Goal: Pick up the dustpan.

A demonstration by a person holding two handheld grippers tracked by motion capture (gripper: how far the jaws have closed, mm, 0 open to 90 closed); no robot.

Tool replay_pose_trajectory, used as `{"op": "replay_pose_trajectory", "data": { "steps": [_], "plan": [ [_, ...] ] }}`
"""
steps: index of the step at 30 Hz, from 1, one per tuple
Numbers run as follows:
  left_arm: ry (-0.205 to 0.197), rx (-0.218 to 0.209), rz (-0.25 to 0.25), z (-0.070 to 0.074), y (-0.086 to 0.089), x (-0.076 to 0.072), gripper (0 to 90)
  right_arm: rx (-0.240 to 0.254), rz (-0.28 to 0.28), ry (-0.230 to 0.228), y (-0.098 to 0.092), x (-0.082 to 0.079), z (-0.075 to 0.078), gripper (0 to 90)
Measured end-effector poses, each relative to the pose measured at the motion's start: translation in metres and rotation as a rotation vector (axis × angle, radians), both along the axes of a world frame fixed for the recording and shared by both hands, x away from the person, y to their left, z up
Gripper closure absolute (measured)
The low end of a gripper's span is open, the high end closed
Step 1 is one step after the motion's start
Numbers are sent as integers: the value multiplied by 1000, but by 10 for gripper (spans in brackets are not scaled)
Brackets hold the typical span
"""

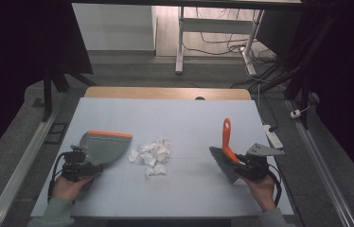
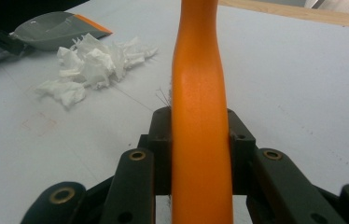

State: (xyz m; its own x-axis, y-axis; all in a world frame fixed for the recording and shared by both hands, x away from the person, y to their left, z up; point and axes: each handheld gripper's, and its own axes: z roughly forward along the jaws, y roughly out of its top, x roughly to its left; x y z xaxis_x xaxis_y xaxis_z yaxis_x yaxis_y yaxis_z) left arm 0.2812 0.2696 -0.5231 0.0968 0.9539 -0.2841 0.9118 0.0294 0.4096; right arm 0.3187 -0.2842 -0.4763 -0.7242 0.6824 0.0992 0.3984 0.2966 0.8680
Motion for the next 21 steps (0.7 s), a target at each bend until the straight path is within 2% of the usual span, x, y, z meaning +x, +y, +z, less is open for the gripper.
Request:
{"op": "replay_pose_trajectory", "data": {
  "steps": [4, 14, 21],
  "plan": [
    [-16, -21, 13, 0, 3, -1, 607, -1, -1, 1, 0, 0, 0, 708],
    [-50, -36, 11, -1, 5, -3, 614, -4, -3, -1, 0, 0, 0, 708],
    [-94, -49, -4, 0, 11, -6, 616, -4, -3, -3, 0, -1, 0, 708]
  ]
}}
